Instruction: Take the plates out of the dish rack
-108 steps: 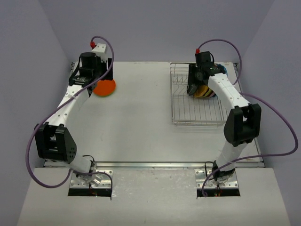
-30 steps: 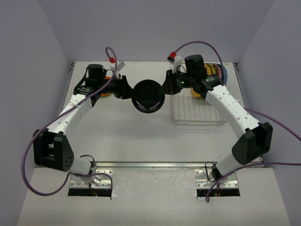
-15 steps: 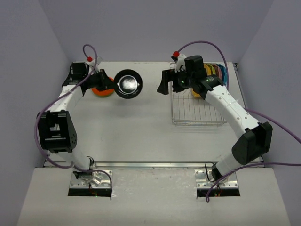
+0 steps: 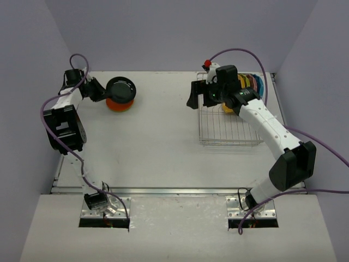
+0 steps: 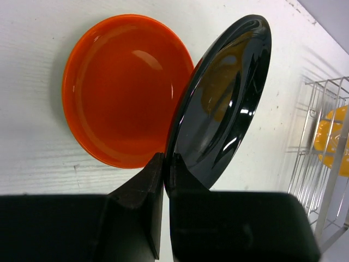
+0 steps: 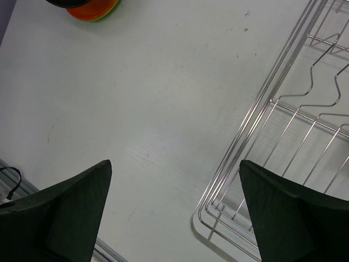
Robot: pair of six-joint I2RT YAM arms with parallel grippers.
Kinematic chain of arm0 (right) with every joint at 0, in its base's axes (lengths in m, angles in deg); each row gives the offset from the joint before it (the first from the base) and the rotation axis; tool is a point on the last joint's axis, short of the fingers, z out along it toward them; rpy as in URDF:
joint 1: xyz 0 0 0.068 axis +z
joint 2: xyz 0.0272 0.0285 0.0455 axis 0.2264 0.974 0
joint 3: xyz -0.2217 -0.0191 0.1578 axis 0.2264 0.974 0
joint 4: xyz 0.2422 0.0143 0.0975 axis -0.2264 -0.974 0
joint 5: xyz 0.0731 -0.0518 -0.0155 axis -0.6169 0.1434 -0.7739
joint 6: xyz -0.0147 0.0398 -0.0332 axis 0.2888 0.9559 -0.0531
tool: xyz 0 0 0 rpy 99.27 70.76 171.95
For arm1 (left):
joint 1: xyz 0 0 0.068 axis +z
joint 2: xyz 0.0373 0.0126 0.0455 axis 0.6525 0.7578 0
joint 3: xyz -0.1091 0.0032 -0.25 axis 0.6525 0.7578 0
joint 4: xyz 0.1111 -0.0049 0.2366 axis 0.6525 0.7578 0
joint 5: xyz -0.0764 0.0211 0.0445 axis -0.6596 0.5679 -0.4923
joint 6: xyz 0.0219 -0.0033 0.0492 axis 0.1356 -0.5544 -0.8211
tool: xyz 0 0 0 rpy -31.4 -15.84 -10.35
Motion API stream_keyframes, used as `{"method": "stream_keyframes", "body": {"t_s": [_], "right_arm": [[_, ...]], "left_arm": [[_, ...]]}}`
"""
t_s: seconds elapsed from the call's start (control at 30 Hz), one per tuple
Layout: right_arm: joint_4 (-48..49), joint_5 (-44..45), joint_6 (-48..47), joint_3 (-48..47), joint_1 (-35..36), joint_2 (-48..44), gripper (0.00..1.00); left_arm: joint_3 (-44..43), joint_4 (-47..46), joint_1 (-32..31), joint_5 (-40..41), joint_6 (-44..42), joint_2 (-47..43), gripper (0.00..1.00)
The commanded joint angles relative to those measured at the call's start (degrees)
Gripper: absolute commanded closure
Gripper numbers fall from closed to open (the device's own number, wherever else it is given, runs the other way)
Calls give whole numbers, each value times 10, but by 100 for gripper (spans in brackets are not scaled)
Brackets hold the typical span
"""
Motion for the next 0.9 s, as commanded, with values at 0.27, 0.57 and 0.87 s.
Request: {"method": "stream_keyframes", "body": {"t_s": [0.27,0.57,0.87], "right_arm": [[8,-1,-9,-8,0,-13,1],[5,8,-14,-13,0,-13,1],[-8,150,-71,-32,-1,-16,1]], "left_arm": [[-76,6,13,30,3,63,92],[-71,33,13,46,-17,43,38],[-34,48,-32,238,-136,-91,31]]}}
